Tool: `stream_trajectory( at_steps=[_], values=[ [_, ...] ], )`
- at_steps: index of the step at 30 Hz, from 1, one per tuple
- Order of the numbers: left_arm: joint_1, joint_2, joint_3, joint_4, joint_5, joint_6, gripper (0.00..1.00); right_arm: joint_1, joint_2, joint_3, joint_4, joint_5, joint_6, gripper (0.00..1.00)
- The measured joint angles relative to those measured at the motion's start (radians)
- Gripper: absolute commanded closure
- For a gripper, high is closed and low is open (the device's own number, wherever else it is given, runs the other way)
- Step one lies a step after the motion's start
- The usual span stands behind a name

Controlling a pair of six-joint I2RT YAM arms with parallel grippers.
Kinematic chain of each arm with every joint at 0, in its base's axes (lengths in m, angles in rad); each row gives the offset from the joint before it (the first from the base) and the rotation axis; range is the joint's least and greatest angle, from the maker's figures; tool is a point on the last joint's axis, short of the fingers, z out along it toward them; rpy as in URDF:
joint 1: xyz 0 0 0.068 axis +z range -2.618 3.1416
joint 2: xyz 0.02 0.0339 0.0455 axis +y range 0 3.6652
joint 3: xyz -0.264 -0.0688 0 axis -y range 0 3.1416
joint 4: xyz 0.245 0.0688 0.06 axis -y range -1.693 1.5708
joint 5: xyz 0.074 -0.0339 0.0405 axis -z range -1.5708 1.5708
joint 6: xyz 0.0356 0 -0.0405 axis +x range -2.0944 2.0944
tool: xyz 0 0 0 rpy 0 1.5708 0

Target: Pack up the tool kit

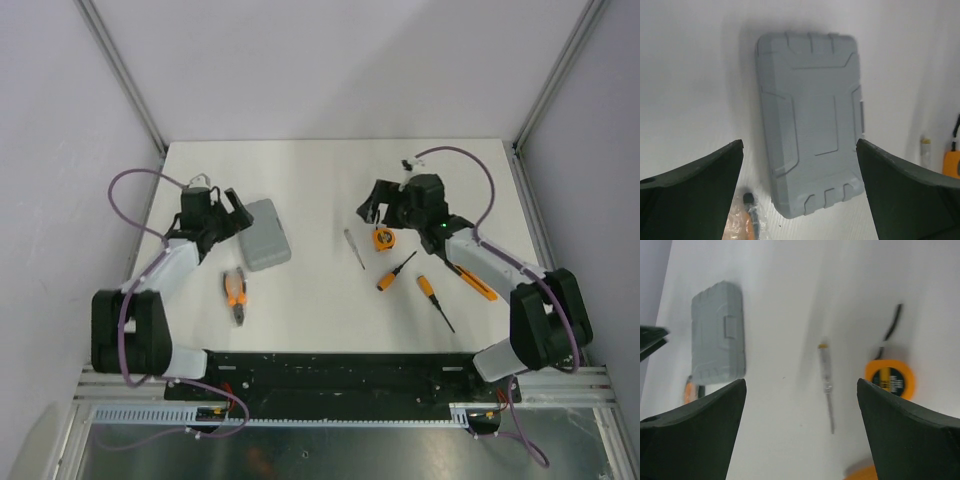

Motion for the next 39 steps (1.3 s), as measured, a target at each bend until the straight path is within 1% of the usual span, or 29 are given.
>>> stream_trajectory(
  at_steps=[4, 9, 16, 19, 24, 27, 30, 39],
  values=[
    [0.0, 0.143, 0.014, -0.005, 0.033, -0.035, 0.01, 0.063, 0.064, 0.036, 0.01, -0.019, 0.011, 0.07],
    [0.0, 0.249, 0.051, -0.014, 0.048, -0.042, 0.01, 0.069, 0.069, 0.041, 0.01, -0.022, 0.025, 0.09],
    [0.0, 0.327, 0.103, 0.001, 0.131, -0.049, 0.11, 0.069, 0.07, 0.045, -0.012, -0.017, 0.041, 0.1],
    [0.0, 0.341, 0.098, -0.001, 0.151, -0.066, 0.16, 0.069, 0.074, 0.046, -0.014, -0.015, 0.042, 0.11],
    [-0.009, 0.344, 0.093, 0.0, 0.206, -0.071, 0.22, 0.072, 0.093, 0.046, -0.011, -0.015, 0.041, 0.15],
    [-0.039, 0.345, 0.093, -0.001, 0.229, -0.056, 0.27, 0.073, 0.115, 0.047, 0.003, -0.02, 0.04, 0.17],
    [-0.094, 0.346, 0.092, -0.002, 0.253, -0.046, 0.33, 0.076, 0.151, 0.05, 0.027, -0.034, 0.035, 0.2],
    [-0.213, 0.337, 0.04, 0.046, 0.329, -0.057, 0.36, 0.118, 0.257, 0.051, 0.069, -0.076, -0.009, 0.25]
  ],
)
